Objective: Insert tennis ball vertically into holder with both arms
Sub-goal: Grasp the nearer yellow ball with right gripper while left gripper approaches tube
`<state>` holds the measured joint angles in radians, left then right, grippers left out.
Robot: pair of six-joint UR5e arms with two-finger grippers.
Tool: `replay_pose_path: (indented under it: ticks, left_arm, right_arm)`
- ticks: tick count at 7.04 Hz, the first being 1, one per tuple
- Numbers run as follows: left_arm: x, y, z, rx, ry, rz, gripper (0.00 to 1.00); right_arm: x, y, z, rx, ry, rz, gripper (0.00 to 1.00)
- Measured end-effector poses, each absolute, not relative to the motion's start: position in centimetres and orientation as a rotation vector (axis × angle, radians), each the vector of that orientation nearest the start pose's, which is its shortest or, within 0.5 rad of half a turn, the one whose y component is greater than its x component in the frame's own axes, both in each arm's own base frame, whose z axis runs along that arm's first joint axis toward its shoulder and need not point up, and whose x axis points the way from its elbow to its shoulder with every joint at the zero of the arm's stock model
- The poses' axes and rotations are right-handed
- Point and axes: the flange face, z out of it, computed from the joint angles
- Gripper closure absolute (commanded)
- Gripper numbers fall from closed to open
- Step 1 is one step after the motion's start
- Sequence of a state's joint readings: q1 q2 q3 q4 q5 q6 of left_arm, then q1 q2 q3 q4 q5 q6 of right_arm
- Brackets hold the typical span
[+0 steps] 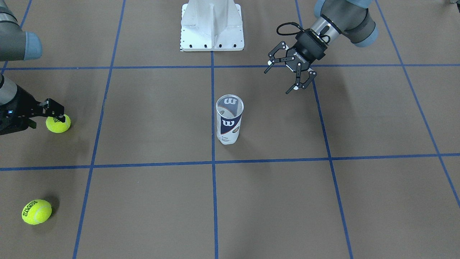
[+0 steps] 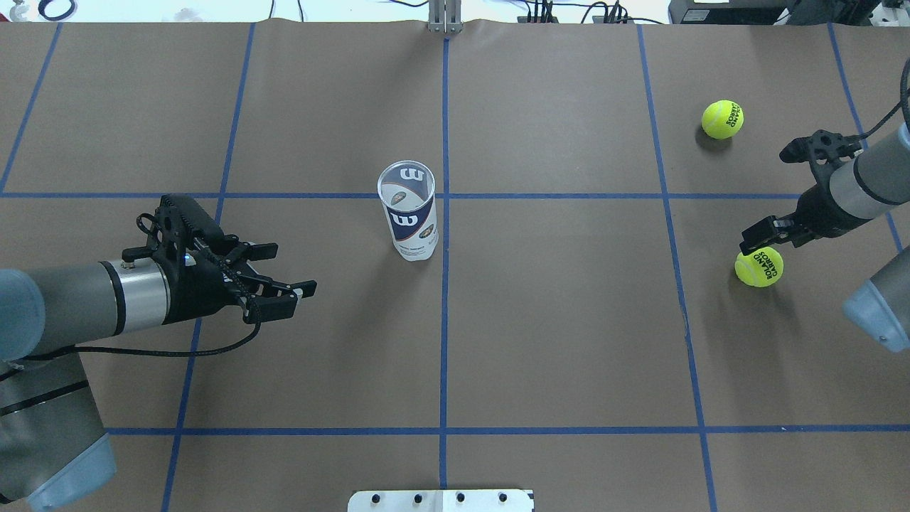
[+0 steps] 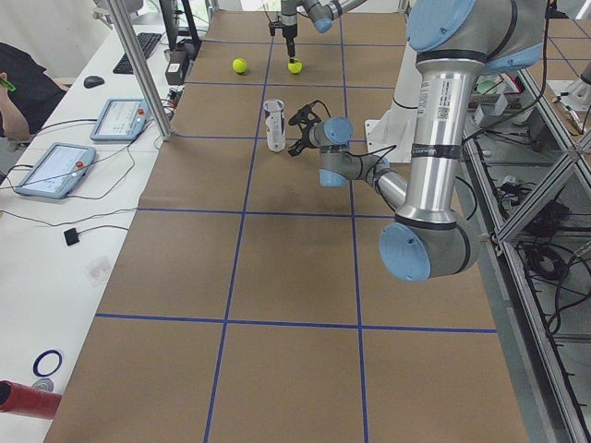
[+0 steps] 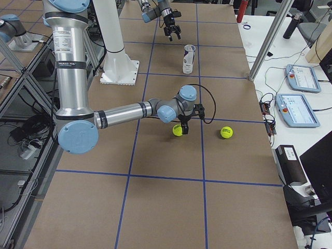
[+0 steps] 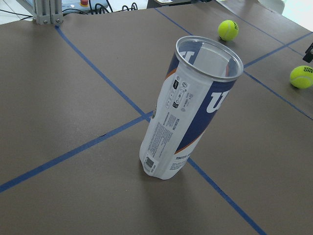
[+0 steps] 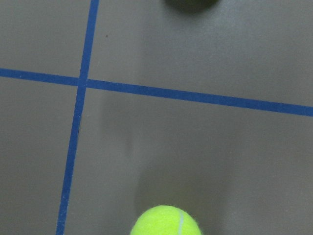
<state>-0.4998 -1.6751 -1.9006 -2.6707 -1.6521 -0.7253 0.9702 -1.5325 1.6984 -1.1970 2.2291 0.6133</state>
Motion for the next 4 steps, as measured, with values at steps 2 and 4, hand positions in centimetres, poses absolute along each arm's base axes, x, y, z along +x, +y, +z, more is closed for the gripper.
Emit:
replay_pose_path:
  ticks: [2, 4]
  left_arm:
    - [38.2, -35.1, 32.3, 0.912, 1.249, 0.339, 0.01]
    - [38.2, -35.1, 32.0, 0.918, 1.255, 0.338, 0.01]
  right_arm:
    - [-24.8, -47.4, 54.8, 0.048, -0.806, -0.179, 0.0]
    - [-25.8, -47.0, 55.7, 0.027, -0.798, -0.192, 0.07]
